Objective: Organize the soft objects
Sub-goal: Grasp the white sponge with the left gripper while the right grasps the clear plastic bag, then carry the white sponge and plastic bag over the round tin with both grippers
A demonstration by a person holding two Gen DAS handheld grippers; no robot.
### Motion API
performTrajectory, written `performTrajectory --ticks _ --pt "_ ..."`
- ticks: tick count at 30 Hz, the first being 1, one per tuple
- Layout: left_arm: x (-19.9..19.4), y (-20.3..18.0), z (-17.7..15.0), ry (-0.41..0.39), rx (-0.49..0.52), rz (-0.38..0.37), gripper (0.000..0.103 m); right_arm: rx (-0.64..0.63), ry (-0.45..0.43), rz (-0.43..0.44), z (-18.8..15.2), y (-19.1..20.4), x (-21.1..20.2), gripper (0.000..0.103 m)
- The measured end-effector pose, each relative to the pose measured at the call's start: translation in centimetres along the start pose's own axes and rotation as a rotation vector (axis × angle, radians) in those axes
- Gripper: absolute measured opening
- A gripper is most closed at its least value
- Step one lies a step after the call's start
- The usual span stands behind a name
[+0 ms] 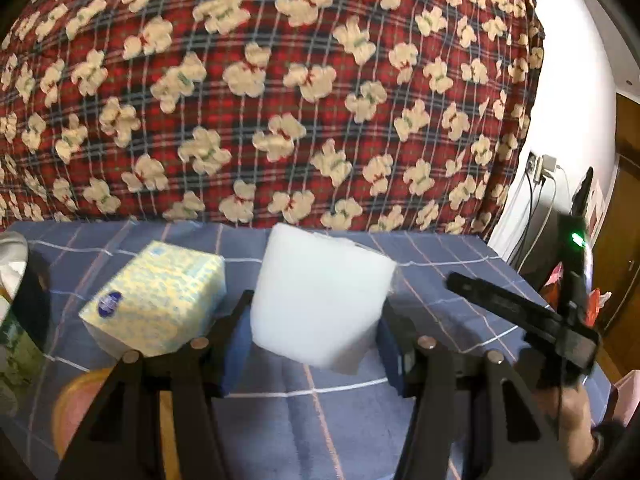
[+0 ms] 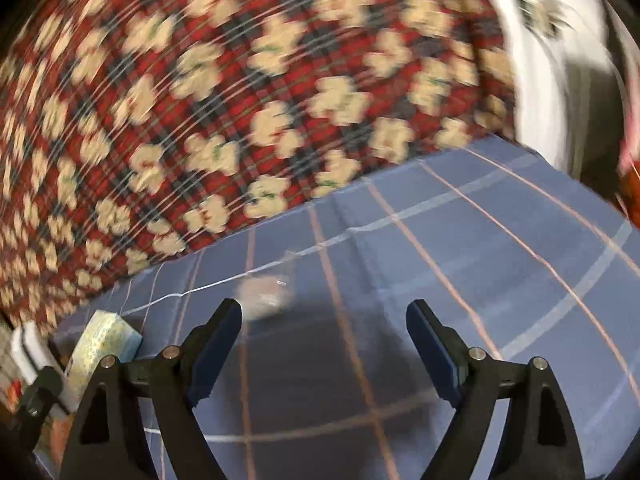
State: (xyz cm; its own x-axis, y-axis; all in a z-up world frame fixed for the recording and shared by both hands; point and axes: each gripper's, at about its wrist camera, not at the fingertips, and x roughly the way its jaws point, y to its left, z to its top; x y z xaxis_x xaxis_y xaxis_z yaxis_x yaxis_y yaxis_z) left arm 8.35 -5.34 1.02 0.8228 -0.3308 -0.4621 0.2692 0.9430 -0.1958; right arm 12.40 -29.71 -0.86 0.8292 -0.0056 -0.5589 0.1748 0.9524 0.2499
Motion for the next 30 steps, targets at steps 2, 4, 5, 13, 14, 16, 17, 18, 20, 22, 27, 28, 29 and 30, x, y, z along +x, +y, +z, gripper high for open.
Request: performTrajectory --ticks 2,4,5,13,14,16,17,18,20,22,27,28,29,30 --pt "-0.5 0.5 0.3 -0.02 0.003 0.003 0.056 -0.045 -0.001 0.015 0.5 1.5 1.4 0.086" --pt "-0.8 1.1 0.4 -0.03 -0.009 0.002 0.056 -0.077 0.042 0.018 0.8 3.2 3.8 0.086" --pt "-0.9 1.3 0.5 -0.037 -0.007 0.005 0.056 -0.094 0.073 0.013 0.8 3.9 5.0 0.086" --pt "-1.8 2.0 0.9 -0.071 0.018 0.014 0.057 -0.222 0.271 -0.116 -0.2 7.6 12.4 0.082" --pt "-1.8 2.1 1.0 -0.073 0.016 0.015 0.057 -0.226 0.26 -0.123 -0.1 7.7 12.2 0.074" --pt "-1.9 2.4 1.1 -0.074 0.004 0.017 0.057 -0.24 0.259 -0.148 -0.2 7.7 12.3 0.064" --pt "-1.8 2.5 1.1 -0.071 0.002 0.017 0.057 -0.247 0.291 -0.147 -0.2 7.6 12.2 0.059" --pt "-1.7 2.6 1.1 -0.069 0.001 0.019 0.057 -0.254 0.287 -0.147 -0.3 7.5 12.0 0.052" --pt "-1.6 2.8 1.1 -0.064 -0.008 0.022 0.057 -0.249 0.283 -0.146 -0.4 7.0 11.7 0.048" --pt "-1.5 2.9 1.0 -0.055 -0.019 0.014 0.057 -0.232 0.273 -0.144 -0.4 6.4 10.9 0.045" --pt "-1.5 3.0 1.0 -0.053 -0.026 0.009 0.057 -0.185 0.14 -0.088 -0.4 5.3 6.2 0.044" --pt "-1.6 3.0 1.0 -0.057 -0.026 0.008 0.057 -0.18 0.11 -0.08 -0.7 5.2 5.2 0.044" --pt "-1.6 3.0 1.0 -0.062 -0.022 0.009 0.057 -0.171 0.075 -0.074 -1.1 5.1 3.9 0.044" --pt "-1.7 3.0 1.0 -0.067 -0.019 0.012 0.057 -0.166 0.048 -0.068 -1.3 5.1 2.8 0.044"
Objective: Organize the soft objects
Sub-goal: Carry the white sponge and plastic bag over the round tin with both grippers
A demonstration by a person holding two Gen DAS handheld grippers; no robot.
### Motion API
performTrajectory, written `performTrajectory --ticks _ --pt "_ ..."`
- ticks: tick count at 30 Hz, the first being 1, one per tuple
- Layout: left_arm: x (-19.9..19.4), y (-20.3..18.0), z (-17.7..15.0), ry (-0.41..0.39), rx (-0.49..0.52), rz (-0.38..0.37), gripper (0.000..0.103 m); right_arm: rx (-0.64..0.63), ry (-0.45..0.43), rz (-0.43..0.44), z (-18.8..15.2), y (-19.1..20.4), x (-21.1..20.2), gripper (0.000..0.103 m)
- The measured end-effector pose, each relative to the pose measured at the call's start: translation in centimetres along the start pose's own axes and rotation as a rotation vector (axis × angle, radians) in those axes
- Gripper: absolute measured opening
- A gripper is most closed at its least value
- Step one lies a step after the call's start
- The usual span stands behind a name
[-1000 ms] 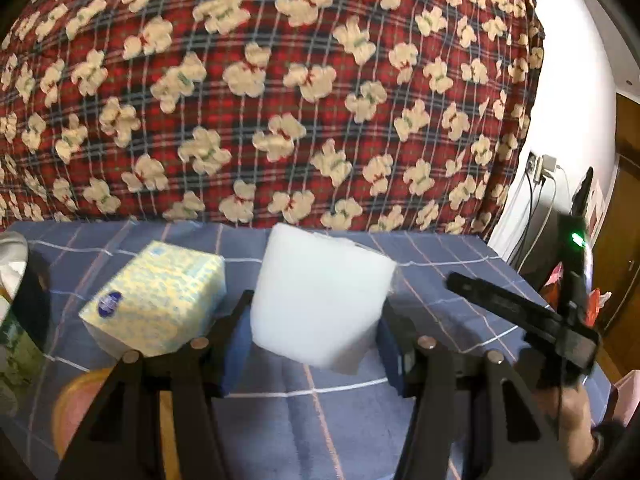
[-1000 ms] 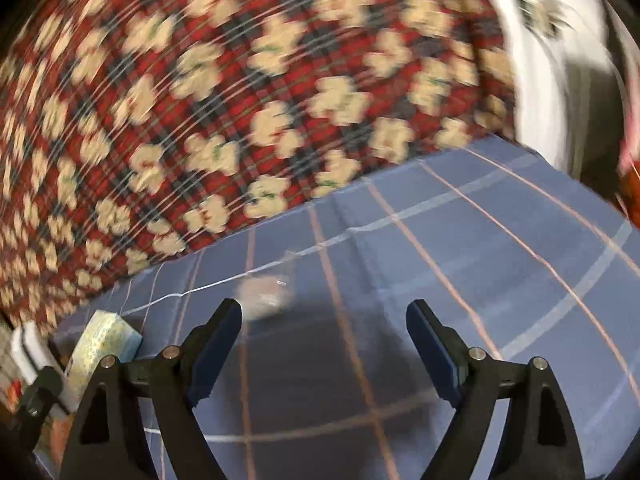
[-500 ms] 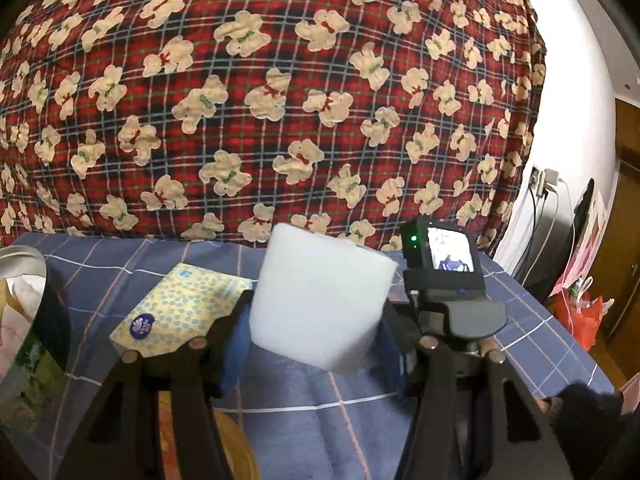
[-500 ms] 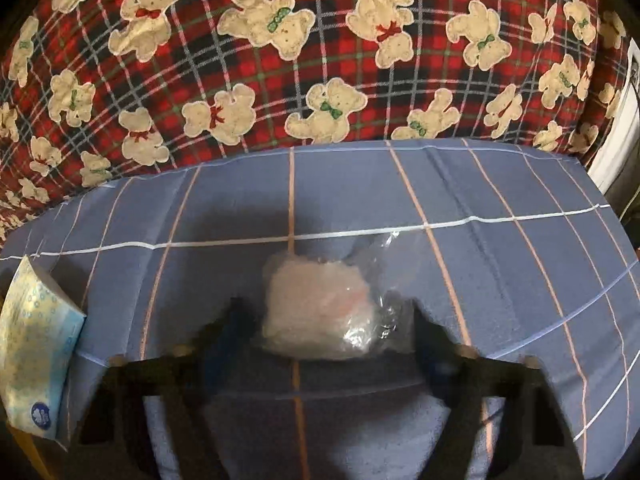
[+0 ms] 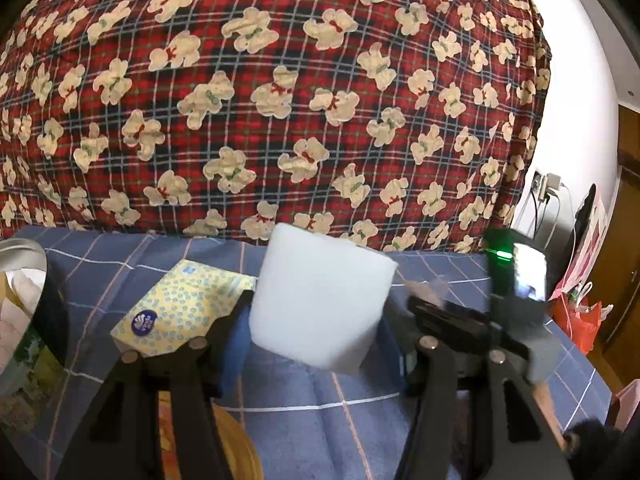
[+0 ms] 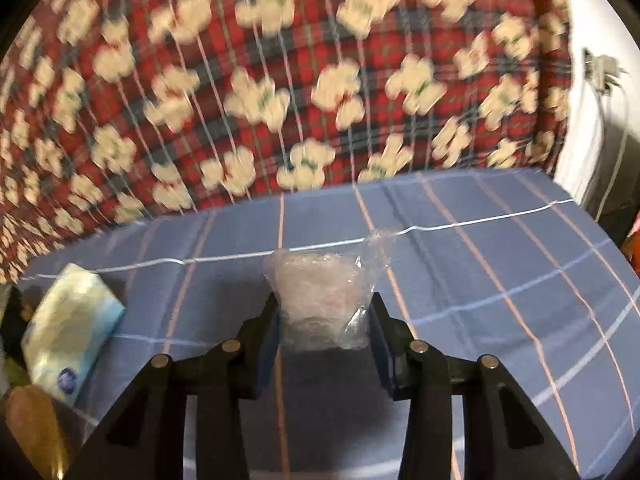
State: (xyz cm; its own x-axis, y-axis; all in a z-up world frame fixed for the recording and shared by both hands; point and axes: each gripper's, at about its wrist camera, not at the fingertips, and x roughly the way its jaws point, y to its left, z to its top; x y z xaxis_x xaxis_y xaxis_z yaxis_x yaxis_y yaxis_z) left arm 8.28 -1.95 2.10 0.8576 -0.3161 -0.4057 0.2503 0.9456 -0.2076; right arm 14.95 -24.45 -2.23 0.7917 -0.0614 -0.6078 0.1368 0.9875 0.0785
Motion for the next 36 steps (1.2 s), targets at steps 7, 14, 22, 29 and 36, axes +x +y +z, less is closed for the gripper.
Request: performTrajectory --ticks 7,14,22,29,36 --pt "0.0 -0.2 -0.5 -0.02 0.015 0.029 0.057 0.054 -0.163 -0.046 -2.4 0.2 -5.7 0.044" --pt "-0.5 -1.6 -1.5 -0.05 0.085 0.056 0.057 0.053 -0.221 -0.054 -4.2 0.2 -8.9 0.044" --pt "-1.5 -3.2 -3.2 -0.053 0.147 0.032 0.057 0.001 -0.353 -0.065 -6.6 1.5 -13.0 0.045" --pt "-2.5 -3.3 -4.4 -0.052 0.164 0.042 0.057 0.011 -0.391 -0.047 -7.8 2.3 -14.8 0.045" --pt "-4.0 -2.8 -5.2 -0.071 0.173 0.062 0.057 0.01 -0.394 -0.033 -8.5 3.2 -15.7 0.045"
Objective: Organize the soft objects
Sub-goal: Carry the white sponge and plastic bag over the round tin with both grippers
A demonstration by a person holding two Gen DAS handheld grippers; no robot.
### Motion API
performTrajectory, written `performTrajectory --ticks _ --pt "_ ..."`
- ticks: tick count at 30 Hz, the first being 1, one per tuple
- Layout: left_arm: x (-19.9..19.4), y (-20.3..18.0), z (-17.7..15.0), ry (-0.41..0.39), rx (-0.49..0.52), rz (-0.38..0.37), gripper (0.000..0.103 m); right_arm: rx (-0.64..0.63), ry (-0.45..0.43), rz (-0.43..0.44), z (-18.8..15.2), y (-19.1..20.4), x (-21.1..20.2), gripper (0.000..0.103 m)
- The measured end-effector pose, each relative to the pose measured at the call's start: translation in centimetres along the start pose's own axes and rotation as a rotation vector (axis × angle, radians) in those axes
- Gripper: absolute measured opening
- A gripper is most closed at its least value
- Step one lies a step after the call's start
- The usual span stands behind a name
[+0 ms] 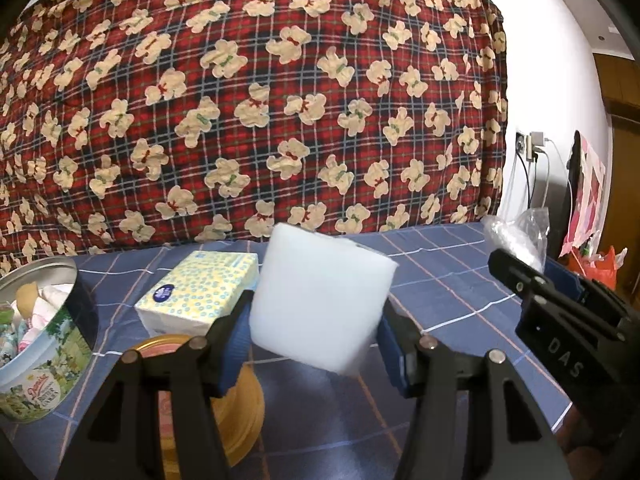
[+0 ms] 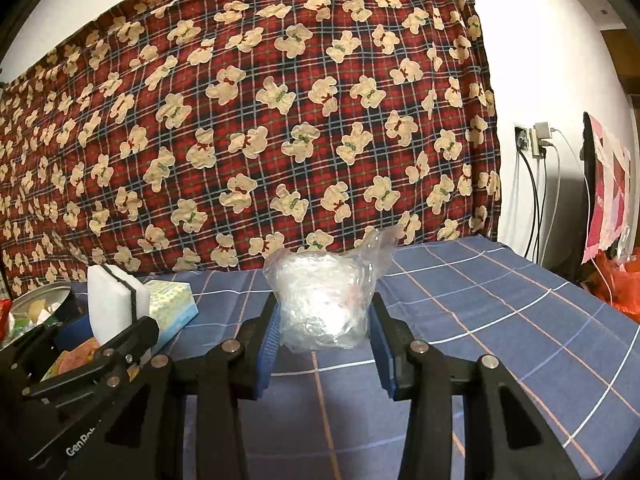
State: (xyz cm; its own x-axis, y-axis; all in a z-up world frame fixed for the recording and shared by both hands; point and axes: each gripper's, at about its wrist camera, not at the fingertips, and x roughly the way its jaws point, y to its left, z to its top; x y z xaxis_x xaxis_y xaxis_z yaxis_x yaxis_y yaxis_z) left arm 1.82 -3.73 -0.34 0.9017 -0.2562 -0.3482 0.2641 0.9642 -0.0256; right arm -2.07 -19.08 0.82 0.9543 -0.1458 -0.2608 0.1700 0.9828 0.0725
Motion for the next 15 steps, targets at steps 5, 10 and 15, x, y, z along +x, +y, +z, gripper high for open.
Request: performTrajectory --ticks 5,10,15 --pt "-1.2 0.4 -0.3 -0.025 0.006 -0.001 0.057 0.005 -0.005 0.003 -0.2 0.5 -0.7 0.045" --pt "-2.1 0.9 -0.5 -0.034 0.0 -0.007 0.057 0.018 -0.01 0.011 -0.4 1.1 -1.4 0.045" --pt "-3.1 1.5 -0.8 -0.044 -0.005 -0.012 0.057 0.008 -0.015 0.031 -0.7 2.1 -2.1 0.045"
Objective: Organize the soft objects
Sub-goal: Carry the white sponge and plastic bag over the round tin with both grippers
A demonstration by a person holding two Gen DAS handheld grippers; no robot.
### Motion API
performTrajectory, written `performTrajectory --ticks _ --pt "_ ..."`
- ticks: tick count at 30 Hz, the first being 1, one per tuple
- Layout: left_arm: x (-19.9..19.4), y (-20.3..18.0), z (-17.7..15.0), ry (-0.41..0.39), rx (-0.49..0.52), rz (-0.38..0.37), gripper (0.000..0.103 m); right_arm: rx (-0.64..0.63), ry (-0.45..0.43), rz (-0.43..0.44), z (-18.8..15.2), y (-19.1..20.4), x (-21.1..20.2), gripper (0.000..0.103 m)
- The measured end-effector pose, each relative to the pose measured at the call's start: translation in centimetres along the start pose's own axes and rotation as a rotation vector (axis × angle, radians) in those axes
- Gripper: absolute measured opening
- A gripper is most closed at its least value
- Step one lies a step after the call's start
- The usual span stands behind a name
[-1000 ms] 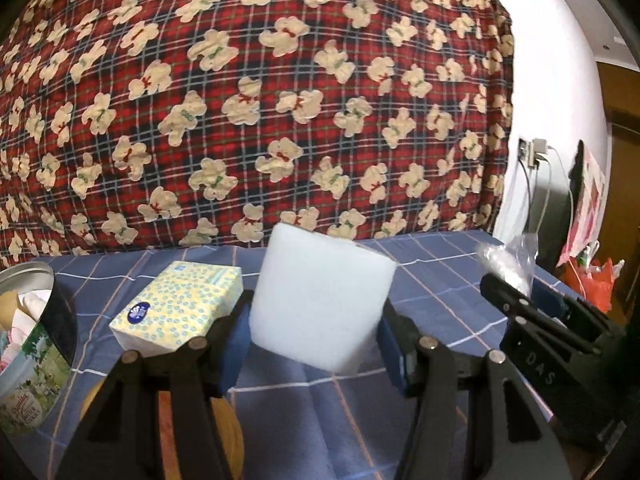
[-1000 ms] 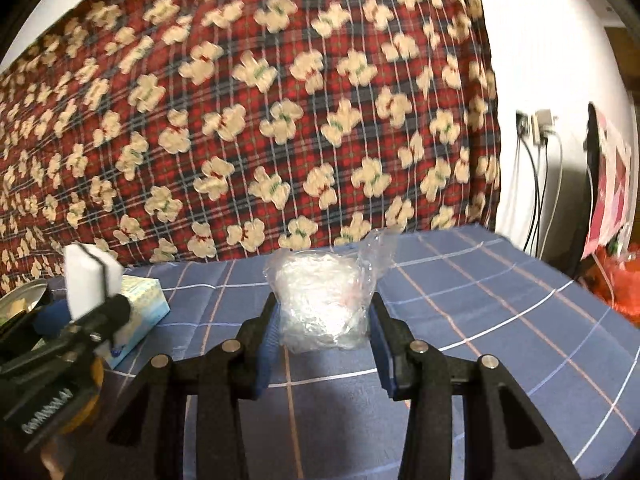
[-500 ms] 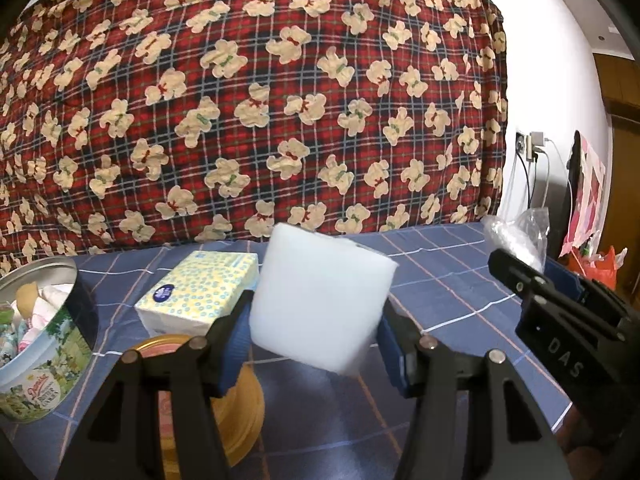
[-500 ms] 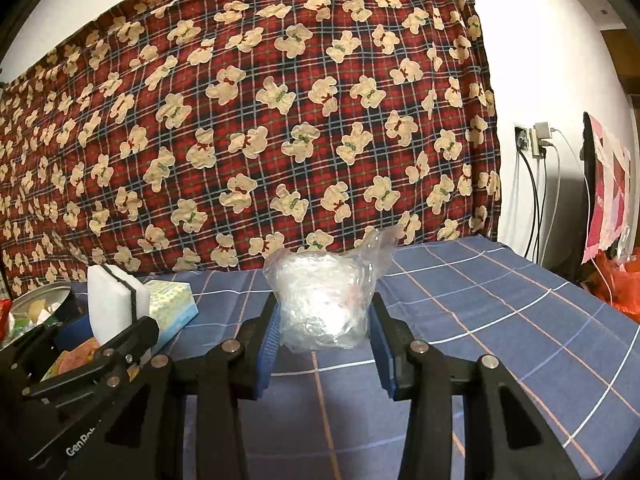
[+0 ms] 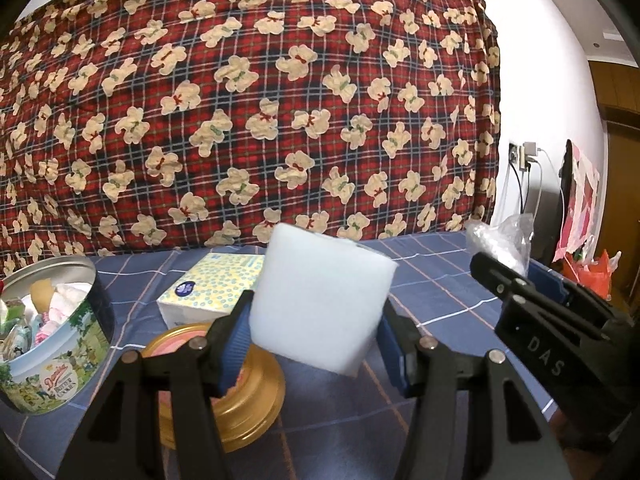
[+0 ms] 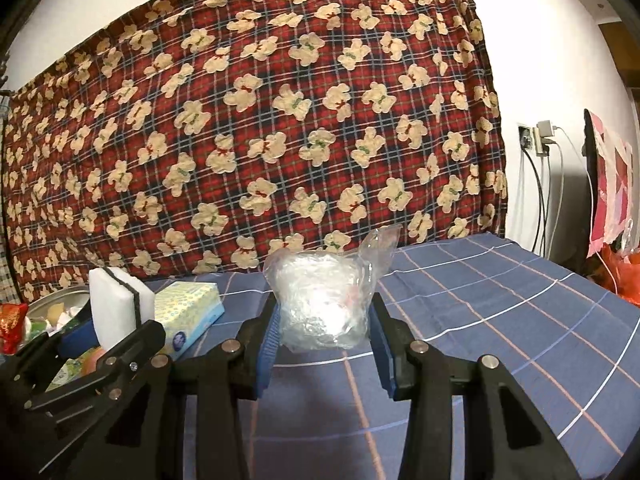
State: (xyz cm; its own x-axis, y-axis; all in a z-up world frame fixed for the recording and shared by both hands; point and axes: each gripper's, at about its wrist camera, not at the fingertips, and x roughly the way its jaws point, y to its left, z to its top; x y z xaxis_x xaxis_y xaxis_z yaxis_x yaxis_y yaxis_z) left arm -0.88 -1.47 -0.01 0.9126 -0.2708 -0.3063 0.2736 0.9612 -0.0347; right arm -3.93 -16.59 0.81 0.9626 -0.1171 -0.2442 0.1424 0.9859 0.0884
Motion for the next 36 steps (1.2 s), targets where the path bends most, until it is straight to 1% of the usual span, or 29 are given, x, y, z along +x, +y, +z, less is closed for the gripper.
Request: performTrajectory --ticks 8,14,20,24,27,31,36 --pt "-1.4 2.0 -0.3 -0.005 -0.026 0.019 0.057 -0.016 0.002 0.047 -0.4 2.4 -0.4 0.045" --pt "-2.1 4.6 -0.6 -0.006 -0.066 0.059 0.057 -0.044 0.015 0.097 -0.7 5.1 -0.3 0.045" --pt "-2.9 6.6 -0.8 -0.011 -0.087 0.079 0.057 -0.094 0.013 0.141 -1.2 7.9 -0.5 0.045" --pt "-3.4 8.1 -0.9 -0.018 -0.089 0.112 0.057 -0.13 0.028 0.179 -1.4 9.9 -0.3 0.045" --pt "-3.8 9.5 -1.0 -0.017 -0.105 0.132 0.057 -0.154 0.017 0.206 -1.6 11.4 -0.5 0.045" --pt "-4.5 11.5 -1.1 -0.027 -0.107 0.184 0.057 -0.169 0.029 0.244 -1.8 13.5 -0.2 0.045" --pt "-5.2 14.7 -1.3 -0.018 -0.144 0.239 0.057 -0.191 0.049 0.279 -2.1 15.6 0.2 0.045"
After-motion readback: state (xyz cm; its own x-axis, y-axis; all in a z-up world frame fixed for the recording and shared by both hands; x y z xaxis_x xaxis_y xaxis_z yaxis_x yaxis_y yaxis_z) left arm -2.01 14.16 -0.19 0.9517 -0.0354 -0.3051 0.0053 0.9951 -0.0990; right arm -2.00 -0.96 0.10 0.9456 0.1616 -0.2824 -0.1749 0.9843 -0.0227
